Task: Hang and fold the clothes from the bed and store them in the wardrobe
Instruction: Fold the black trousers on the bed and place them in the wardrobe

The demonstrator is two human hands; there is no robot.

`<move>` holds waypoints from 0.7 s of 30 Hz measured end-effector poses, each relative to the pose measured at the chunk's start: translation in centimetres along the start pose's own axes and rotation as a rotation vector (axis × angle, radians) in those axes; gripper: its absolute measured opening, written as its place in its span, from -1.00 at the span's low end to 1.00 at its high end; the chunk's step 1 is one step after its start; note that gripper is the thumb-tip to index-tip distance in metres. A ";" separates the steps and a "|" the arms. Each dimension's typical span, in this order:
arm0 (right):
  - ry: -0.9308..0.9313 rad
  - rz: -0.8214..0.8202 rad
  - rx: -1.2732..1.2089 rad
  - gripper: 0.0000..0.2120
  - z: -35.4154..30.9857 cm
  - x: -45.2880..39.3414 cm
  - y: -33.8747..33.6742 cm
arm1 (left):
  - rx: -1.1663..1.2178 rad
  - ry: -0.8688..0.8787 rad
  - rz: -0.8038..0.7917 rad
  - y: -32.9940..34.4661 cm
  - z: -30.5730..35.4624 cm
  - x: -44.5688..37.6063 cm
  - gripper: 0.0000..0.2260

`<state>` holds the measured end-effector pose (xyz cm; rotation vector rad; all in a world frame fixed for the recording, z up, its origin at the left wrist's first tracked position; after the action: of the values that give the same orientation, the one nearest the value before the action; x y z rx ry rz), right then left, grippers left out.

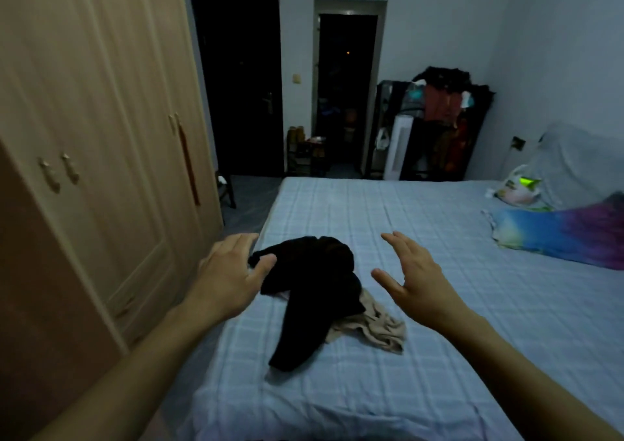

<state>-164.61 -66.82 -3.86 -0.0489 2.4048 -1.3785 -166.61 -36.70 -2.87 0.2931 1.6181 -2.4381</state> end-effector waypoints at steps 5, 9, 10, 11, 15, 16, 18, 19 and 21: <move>0.093 -0.001 -0.016 -0.34 9.1 3.7 -2.6 | -0.059 0.024 -0.141 7.5 7.2 1.4 -0.44; 0.139 -0.020 -0.055 -0.32 13.0 5.3 -2.5 | -0.057 0.050 -0.175 10.3 11.4 1.3 -0.45; 0.142 -0.029 -0.060 -0.31 13.5 5.5 -2.3 | -0.062 0.067 -0.177 10.7 12.4 0.8 -0.45; 0.147 -0.035 -0.065 -0.31 14.0 5.6 -2.1 | -0.068 0.088 -0.178 11.0 13.3 0.3 -0.45; 0.177 -0.001 -0.089 -0.31 15.3 6.1 -1.4 | -0.049 0.137 -0.170 12.2 15.7 -2.2 -0.45; 0.187 0.001 -0.088 -0.31 15.7 6.1 -1.1 | -0.038 0.133 -0.172 12.8 16.0 -2.6 -0.45; 0.217 -0.012 -0.076 -0.32 16.5 5.8 -0.4 | -0.014 0.129 -0.194 14.4 16.4 -3.1 -0.45; 0.228 -0.019 -0.070 -0.33 16.7 5.5 0.1 | 0.001 0.135 -0.209 15.4 16.6 -3.2 -0.45; 0.236 -0.030 -0.063 -0.33 16.5 4.4 1.3 | 0.031 0.162 -0.233 17.1 16.9 -3.6 -0.43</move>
<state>-163.03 -80.74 -13.73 0.0656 2.6509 -1.3895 -159.39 -58.61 -10.59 0.3318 1.7721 -2.6750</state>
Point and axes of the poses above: each hand's wrist, its own x-axis away from the middle knuckle, its own y-axis out of the palm, z = x × y, the point moved 7 cm from there along -x, towards the middle knuckle, and after that the axes turned 3 degrees about -x, right-handed, at the moved point
